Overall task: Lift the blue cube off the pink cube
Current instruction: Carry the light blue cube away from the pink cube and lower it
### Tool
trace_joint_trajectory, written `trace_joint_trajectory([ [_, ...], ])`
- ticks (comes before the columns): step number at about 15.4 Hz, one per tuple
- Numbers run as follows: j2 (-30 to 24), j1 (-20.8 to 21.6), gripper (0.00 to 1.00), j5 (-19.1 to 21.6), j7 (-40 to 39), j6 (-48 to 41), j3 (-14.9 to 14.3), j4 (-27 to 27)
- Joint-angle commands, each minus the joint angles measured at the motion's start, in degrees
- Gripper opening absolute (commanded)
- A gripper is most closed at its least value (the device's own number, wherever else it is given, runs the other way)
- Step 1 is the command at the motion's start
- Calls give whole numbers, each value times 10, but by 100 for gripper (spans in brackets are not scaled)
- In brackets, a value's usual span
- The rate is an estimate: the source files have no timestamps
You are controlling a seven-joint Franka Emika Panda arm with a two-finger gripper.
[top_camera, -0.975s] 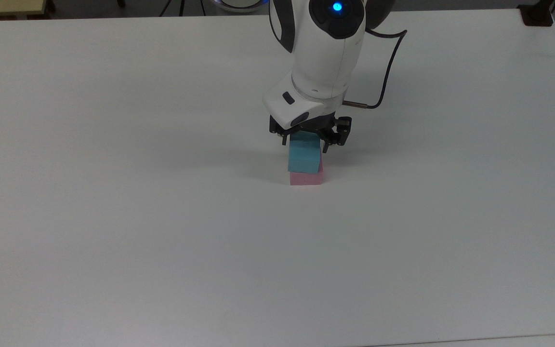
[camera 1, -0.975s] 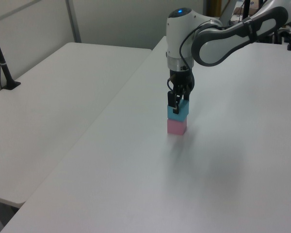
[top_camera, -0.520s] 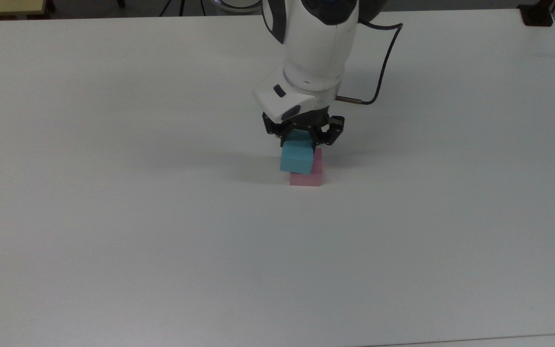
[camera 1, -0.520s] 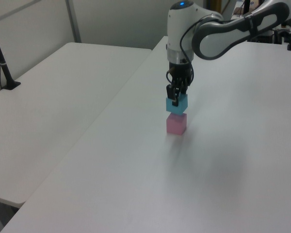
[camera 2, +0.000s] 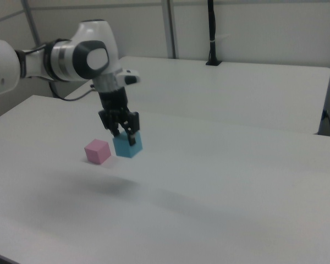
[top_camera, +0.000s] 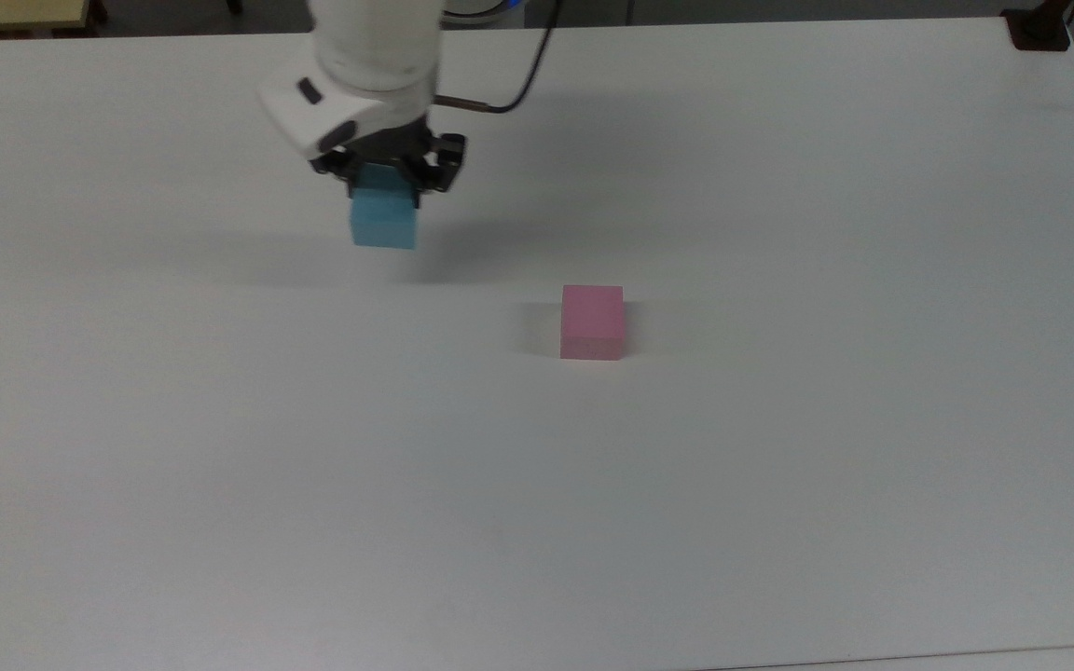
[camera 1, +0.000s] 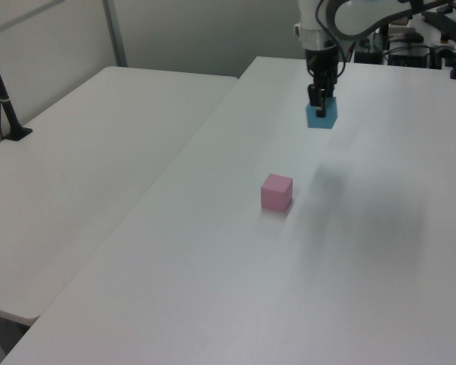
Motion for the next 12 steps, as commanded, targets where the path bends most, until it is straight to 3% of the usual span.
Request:
trace_joint_trajectory([
  [1,-30,-18,60,-12,-57,21,-32,-64],
  [6,-17,-57,60,-9,-93,165,-41,-137],
  [12,28,-69,60,-10,-120,201,-40,-139],
])
